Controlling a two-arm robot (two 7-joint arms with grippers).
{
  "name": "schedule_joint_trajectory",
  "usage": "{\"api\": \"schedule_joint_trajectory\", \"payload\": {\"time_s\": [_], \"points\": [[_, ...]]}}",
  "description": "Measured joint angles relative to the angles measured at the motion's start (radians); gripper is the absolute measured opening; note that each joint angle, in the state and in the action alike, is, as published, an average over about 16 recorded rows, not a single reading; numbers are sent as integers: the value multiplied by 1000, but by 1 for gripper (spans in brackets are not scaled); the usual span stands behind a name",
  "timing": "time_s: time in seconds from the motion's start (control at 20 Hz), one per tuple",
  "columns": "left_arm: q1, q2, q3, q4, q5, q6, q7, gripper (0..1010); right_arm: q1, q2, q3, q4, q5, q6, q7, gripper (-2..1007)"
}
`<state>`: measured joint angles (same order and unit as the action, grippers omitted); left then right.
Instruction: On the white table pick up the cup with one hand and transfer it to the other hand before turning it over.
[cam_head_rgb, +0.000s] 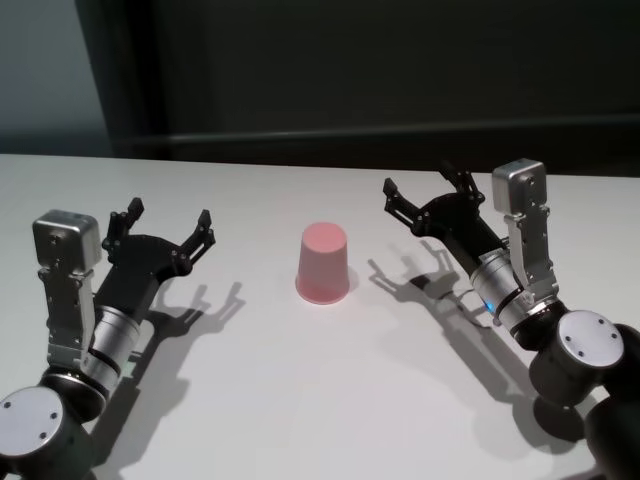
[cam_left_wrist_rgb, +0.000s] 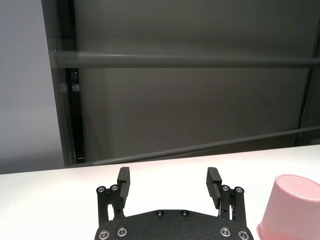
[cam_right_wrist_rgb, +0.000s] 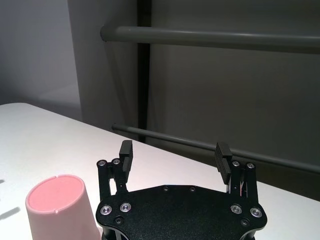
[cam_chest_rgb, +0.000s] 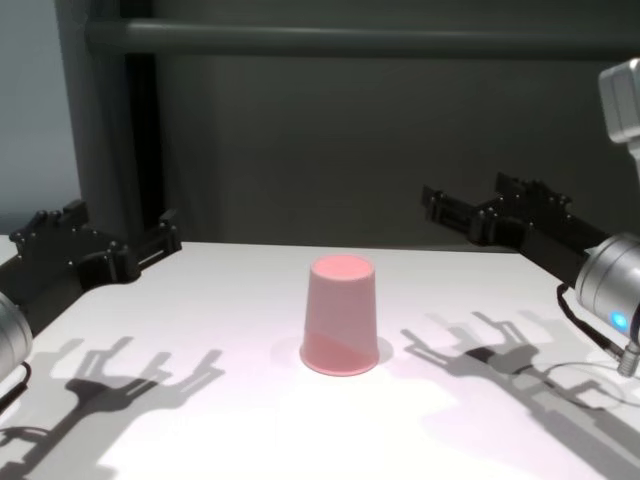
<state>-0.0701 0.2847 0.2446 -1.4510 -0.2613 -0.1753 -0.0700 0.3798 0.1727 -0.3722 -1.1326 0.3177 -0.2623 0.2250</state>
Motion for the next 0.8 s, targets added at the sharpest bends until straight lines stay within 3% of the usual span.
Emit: {"api": "schedule_joint_trajectory", "payload": {"time_s": [0.4, 0.8], "points": [[0, 0, 0, 0, 0, 0, 0, 1003, -53, -4, 49, -25, -31, -58, -74, 1002], [0, 0, 0, 0, 0, 0, 0, 1003, -115, -9, 94, -73, -37, -76, -115, 1002]]}}
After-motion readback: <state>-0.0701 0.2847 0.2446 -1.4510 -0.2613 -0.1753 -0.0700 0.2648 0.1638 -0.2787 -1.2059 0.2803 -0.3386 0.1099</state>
